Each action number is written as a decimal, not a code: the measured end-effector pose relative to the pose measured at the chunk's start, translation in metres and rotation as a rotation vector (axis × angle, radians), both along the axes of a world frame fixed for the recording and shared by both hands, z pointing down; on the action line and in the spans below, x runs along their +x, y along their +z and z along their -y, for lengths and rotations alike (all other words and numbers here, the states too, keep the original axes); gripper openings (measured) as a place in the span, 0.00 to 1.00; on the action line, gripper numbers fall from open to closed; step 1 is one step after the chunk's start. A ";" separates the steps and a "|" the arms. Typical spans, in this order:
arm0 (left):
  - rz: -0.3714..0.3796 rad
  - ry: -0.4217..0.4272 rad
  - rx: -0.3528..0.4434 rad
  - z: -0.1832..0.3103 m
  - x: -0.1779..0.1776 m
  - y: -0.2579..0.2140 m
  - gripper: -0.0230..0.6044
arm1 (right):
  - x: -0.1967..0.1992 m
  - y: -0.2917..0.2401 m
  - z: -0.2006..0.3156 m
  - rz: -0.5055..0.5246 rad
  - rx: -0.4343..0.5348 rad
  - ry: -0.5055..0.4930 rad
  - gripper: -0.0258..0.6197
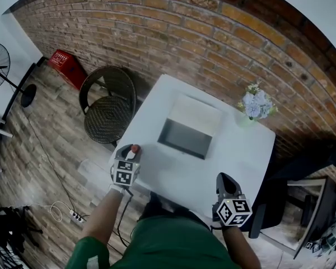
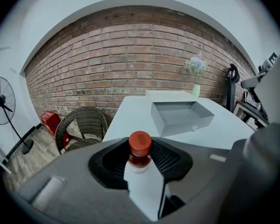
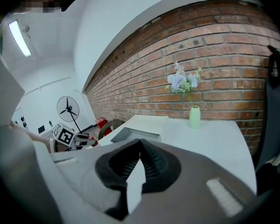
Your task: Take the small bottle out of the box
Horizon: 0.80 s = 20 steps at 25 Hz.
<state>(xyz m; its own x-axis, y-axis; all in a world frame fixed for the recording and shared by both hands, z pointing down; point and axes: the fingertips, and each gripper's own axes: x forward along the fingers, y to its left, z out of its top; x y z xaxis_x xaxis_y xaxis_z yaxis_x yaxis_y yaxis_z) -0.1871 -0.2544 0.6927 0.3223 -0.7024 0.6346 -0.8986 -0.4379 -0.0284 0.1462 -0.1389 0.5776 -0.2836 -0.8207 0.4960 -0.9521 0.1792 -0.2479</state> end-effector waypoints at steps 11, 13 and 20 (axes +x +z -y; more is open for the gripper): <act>0.021 0.011 -0.024 -0.001 0.002 0.004 0.39 | -0.007 -0.002 -0.003 0.005 0.009 0.004 0.04; 0.024 0.013 -0.018 -0.003 0.003 0.002 0.43 | -0.006 -0.003 -0.005 0.006 0.012 0.006 0.04; -0.003 -0.074 0.083 -0.008 -0.007 -0.042 0.45 | -0.001 -0.006 -0.008 0.002 0.021 0.017 0.04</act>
